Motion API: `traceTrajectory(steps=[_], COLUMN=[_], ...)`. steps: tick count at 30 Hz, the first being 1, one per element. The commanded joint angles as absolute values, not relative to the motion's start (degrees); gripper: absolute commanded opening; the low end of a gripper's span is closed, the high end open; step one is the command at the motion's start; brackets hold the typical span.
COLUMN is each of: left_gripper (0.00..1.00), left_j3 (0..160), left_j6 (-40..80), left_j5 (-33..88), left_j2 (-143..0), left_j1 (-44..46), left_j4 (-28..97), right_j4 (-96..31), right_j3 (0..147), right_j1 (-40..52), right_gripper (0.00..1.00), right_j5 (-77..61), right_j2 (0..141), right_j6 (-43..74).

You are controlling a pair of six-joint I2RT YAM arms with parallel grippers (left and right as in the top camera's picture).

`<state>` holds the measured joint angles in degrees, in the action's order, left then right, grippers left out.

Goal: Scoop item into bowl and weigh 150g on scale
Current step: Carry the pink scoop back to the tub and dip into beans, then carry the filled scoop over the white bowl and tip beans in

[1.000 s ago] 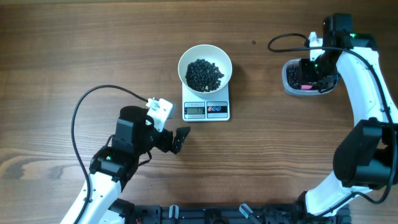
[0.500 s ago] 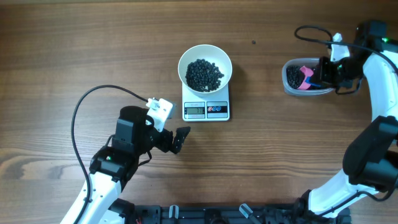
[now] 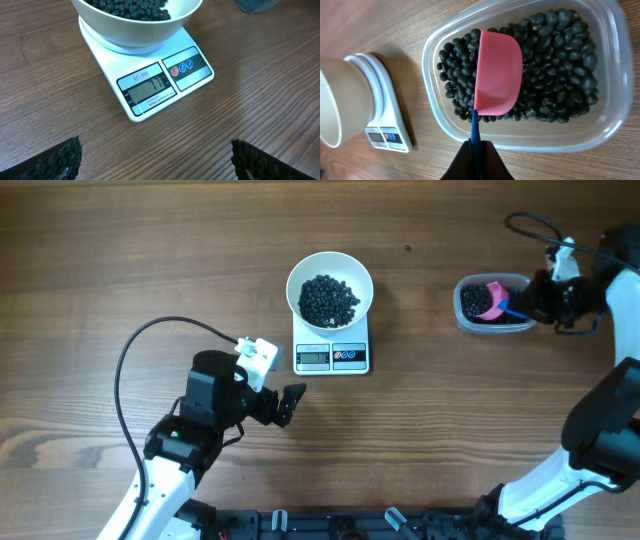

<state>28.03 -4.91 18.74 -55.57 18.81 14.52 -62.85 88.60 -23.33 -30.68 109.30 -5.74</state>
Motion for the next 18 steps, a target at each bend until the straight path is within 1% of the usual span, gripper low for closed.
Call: traceTrajectory(steps=[1, 7, 12, 18], left_gripper=[1.0, 1.0, 1.0, 1.0], left_j3=[29.15, 29.15, 29.15, 29.15], left_j6=[-5.56, -5.56, -5.58, -5.58], left_j5=[18.59, 18.59, 18.59, 18.59], left_j2=[-55.53, -55.53, -55.53, -55.53], left_j1=[18.9, 18.9, 18.9, 18.9], left_j4=[14.41, 14.41, 14.41, 14.41], right_j4=[-63.77, -65.89, -67.94, -68.07], right_j3=[88.6, 88.6, 88.6, 88.6], right_j1=[-25.54, -29.91, -31.51, -31.2], right_gripper=[0.04, 0.04, 0.04, 0.04], right_j5=[-36.53, -42.59, -46.65, -58.85], right_j2=[110.28, 110.28, 110.28, 110.28], right_j6=[-9.82, -14.28, -17.93, -21.19])
